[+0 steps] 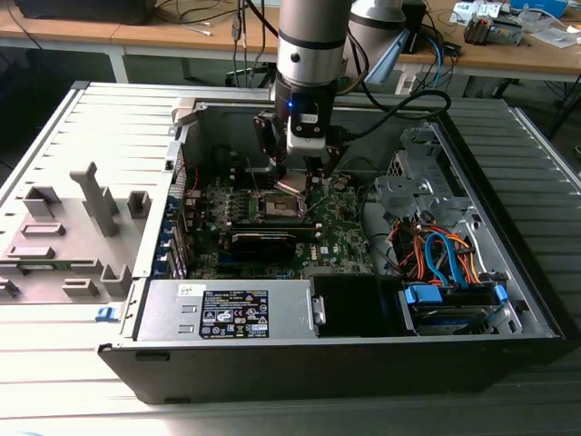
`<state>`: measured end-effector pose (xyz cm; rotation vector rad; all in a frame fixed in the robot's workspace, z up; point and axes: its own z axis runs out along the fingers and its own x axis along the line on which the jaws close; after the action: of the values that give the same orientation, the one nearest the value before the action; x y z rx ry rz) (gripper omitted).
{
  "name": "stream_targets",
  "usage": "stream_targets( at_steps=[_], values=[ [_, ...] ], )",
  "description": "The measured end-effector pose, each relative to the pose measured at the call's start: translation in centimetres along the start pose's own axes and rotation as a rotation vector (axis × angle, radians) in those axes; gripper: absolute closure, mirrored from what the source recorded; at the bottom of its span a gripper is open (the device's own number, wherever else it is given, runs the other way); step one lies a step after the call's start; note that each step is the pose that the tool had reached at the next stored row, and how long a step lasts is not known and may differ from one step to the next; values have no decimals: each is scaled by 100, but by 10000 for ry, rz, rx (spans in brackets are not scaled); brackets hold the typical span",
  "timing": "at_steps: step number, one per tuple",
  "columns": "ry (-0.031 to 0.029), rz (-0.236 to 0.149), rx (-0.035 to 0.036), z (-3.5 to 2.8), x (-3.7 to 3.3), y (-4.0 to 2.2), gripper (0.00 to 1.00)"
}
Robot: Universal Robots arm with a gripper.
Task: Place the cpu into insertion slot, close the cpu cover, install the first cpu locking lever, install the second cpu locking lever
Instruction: 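Place the cpu into insertion slot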
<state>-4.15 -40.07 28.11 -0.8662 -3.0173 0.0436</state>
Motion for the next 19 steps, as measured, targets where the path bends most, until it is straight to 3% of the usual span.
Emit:
stream_targets(
  at_steps=[19],
  values=[
    [3, 467, 19, 8, 0, 0, 45]
  ],
)
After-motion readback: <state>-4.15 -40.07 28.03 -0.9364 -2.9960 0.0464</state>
